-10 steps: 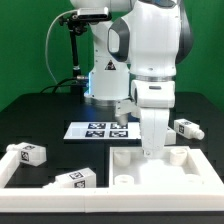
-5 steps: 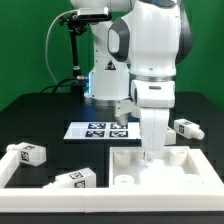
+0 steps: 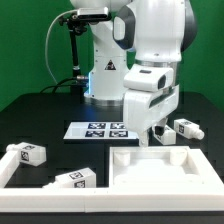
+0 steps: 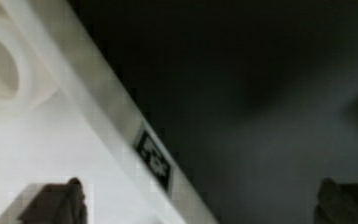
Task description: Assemble one leg
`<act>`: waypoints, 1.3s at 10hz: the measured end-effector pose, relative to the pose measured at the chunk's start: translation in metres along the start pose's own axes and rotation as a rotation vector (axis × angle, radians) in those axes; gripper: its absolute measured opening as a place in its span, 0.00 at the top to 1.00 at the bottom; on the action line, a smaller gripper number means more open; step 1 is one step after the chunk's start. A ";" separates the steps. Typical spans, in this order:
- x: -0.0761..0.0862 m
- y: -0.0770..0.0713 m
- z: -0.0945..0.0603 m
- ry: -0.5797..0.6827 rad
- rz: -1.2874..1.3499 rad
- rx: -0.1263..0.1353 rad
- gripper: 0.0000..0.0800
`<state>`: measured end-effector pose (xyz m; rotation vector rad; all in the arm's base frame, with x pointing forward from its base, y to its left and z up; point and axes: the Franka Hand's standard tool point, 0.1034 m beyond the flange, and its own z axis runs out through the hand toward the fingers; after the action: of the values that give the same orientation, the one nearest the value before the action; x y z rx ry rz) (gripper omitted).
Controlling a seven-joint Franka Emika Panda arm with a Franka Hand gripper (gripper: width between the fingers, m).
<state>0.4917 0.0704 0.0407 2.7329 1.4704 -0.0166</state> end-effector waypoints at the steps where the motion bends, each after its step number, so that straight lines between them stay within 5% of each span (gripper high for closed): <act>1: 0.002 0.009 -0.006 0.009 0.047 0.007 0.19; 4: 0.006 0.007 -0.006 0.019 0.243 0.014 0.19; 8: 0.030 -0.040 -0.007 -0.070 0.700 0.049 0.19; 10: 0.034 -0.035 -0.008 -0.072 0.688 0.049 0.19; 13: 0.024 -0.050 -0.011 -0.335 0.681 0.132 0.19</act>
Offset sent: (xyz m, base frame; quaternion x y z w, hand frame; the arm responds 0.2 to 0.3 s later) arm 0.0000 0.0000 0.0000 0.0000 0.0000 0.1938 0.9810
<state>0.4626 0.1182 0.0498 2.9825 0.4391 -0.5304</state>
